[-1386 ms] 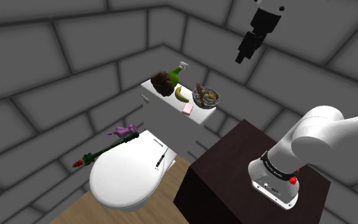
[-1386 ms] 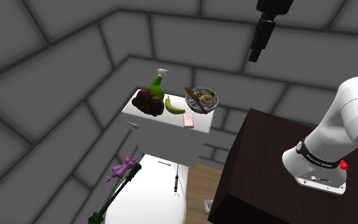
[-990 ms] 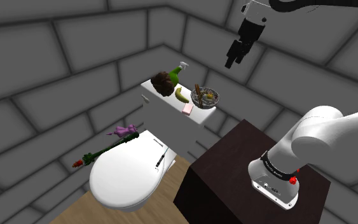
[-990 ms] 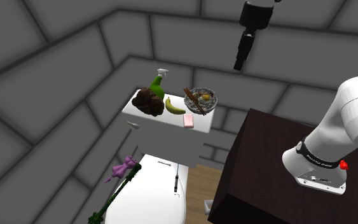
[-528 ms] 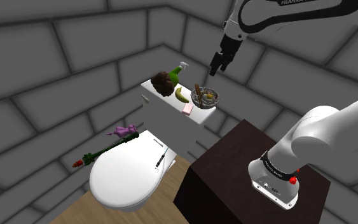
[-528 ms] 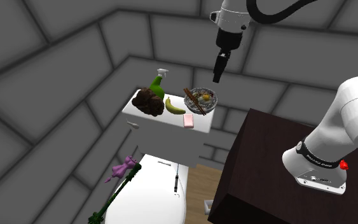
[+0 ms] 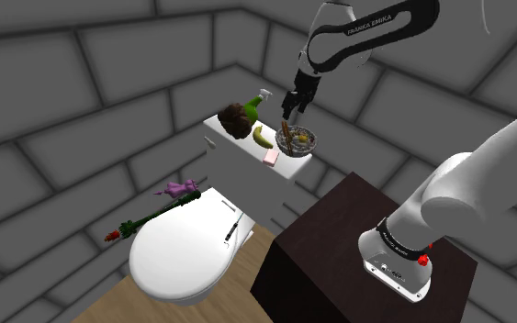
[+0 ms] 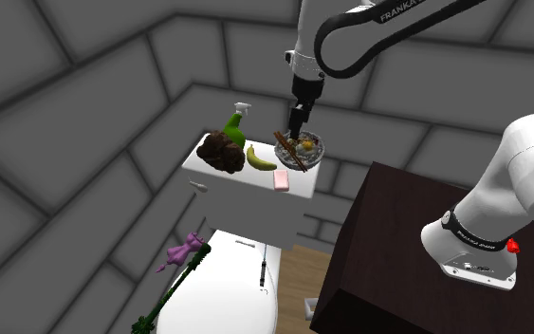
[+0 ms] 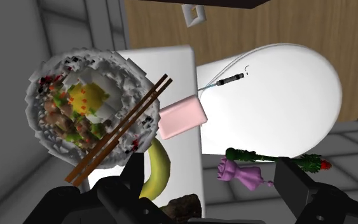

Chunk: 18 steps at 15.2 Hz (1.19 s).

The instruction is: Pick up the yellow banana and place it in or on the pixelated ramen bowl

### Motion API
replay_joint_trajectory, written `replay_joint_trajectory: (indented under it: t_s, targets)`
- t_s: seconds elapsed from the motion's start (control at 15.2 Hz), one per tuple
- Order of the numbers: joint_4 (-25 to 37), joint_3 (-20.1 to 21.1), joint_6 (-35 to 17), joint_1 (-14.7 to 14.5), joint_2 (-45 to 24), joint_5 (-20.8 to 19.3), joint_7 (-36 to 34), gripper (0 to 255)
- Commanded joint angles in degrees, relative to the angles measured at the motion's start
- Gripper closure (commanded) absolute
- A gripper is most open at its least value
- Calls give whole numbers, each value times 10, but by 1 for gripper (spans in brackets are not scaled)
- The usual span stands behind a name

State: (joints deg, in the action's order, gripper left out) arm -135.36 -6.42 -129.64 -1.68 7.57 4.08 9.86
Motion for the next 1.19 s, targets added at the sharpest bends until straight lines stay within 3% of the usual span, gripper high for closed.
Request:
replay_joint_trajectory:
  t_s: [0.0, 0.53, 1.12]
  targets:
    - [19, -3, -28, 1, -46, 6, 8, 0]
    - [120, -2, -104, 8, -227, 38, 31, 0]
    - [291, 8, -136, 27, -431, 59, 42, 0]
